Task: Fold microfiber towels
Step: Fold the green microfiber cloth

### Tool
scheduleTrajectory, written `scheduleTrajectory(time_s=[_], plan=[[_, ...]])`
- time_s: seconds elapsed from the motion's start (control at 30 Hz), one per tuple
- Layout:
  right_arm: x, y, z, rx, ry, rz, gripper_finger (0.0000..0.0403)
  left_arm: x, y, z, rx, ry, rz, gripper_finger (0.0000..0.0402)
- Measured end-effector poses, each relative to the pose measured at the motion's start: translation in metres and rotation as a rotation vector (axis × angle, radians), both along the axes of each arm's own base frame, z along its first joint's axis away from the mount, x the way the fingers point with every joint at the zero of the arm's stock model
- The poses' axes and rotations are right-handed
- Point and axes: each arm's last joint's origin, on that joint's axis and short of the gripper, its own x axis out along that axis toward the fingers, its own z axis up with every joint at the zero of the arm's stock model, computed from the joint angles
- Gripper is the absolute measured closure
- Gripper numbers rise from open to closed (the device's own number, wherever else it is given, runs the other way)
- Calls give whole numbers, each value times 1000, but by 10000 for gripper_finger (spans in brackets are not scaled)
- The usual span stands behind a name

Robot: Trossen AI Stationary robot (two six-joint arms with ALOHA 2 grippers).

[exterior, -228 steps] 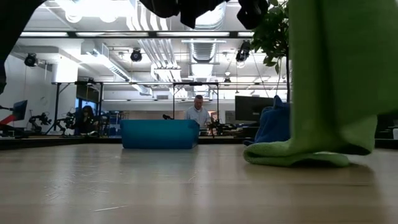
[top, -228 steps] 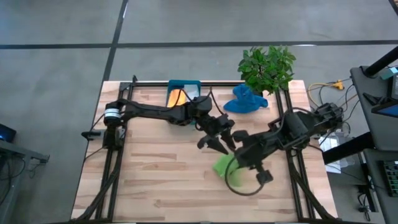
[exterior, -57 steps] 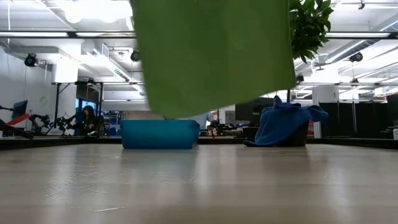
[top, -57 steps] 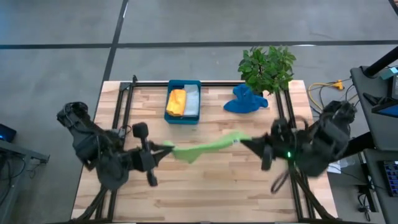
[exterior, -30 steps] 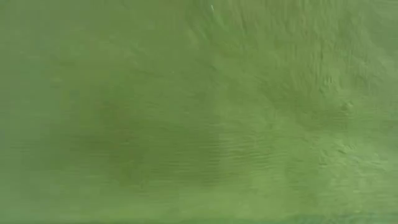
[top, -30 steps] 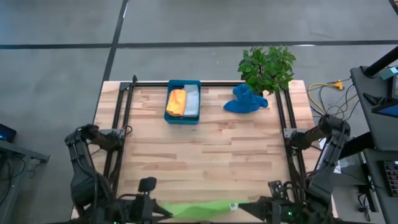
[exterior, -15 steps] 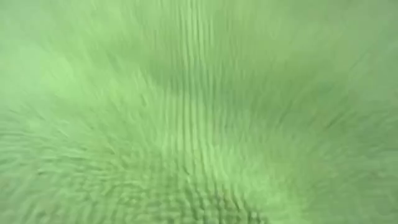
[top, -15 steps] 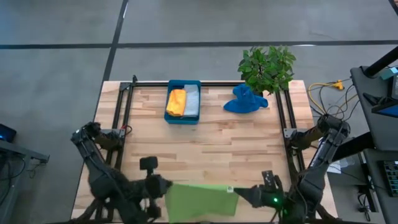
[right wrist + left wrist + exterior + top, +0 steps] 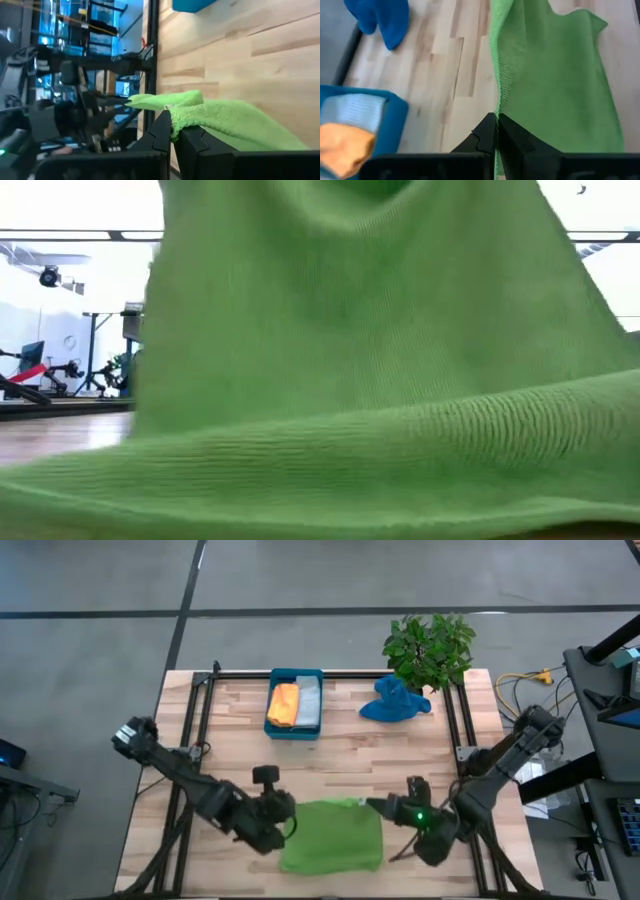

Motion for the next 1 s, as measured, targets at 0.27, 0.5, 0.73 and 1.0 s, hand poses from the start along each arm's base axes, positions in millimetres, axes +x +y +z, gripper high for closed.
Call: scheduleTrajectory(time_s=[0.27,0.5,0.73,1.0], plan=[[-9,-45,-47,68,17,-39,394,-13,52,-59,-121,3,41,401],[-6,-79,-76,105,79,-95,394,-11,85,-103,-164,-8,73,402],[-2,-109,-94,100,148,-180,394,2,120,-124,-131,1,173,402],[0,-141,-111,107,205,-288,394,22,151,-146,-120,9,187,402]])
